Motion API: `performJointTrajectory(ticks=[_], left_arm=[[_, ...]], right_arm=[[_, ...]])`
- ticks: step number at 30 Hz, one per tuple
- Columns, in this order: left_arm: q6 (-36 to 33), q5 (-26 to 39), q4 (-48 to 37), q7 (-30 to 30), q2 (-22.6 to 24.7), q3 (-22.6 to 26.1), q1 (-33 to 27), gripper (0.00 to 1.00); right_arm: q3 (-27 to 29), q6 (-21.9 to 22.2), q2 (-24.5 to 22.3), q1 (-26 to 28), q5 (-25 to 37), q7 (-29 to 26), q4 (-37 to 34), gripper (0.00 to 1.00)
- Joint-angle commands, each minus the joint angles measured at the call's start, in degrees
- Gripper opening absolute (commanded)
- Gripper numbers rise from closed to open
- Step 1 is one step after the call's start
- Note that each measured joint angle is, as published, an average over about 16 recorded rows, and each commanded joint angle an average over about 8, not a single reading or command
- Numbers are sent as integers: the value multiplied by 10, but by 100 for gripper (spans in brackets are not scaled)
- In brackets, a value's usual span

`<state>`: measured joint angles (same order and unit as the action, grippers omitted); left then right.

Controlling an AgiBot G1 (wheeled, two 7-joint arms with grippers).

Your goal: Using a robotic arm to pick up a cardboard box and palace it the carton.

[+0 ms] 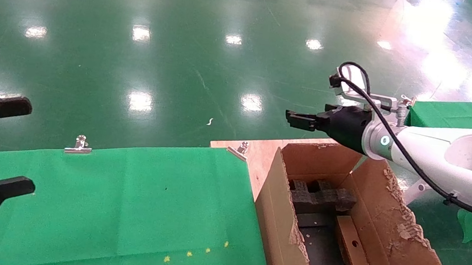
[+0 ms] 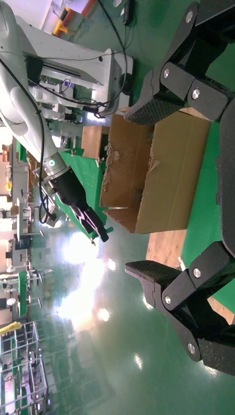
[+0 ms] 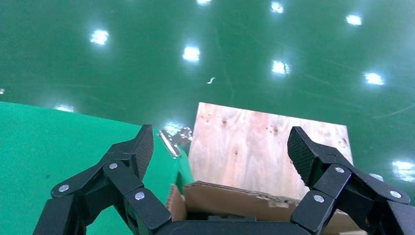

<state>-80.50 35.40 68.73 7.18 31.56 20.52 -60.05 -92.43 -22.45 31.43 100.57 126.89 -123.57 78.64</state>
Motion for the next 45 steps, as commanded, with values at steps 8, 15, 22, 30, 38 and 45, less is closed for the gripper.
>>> performJointTrajectory(ticks=[8, 15, 22, 30, 38, 45], left_arm=[[0, 0, 0, 0, 0, 0, 0, 100], [0, 0, 0, 0, 0, 0, 0, 100], [0, 0, 0, 0, 0, 0, 0, 100], [0, 0, 0, 0, 0, 0, 0, 100], [0, 0, 0, 0, 0, 0, 0, 100], [0, 0, 0, 0, 0, 0, 0, 100]], right_arm=[[7, -9, 0, -7, -2, 7, -1, 100], [68, -59, 2, -38, -70, 97, -5, 100], [157, -133, 7, -84, -170, 229, -11, 100], [259, -216, 12, -135, -284, 380, -17, 100], [361, -300, 16, -186, -398, 530, -24, 100], [450, -374, 21, -231, -498, 663, -30, 100]])
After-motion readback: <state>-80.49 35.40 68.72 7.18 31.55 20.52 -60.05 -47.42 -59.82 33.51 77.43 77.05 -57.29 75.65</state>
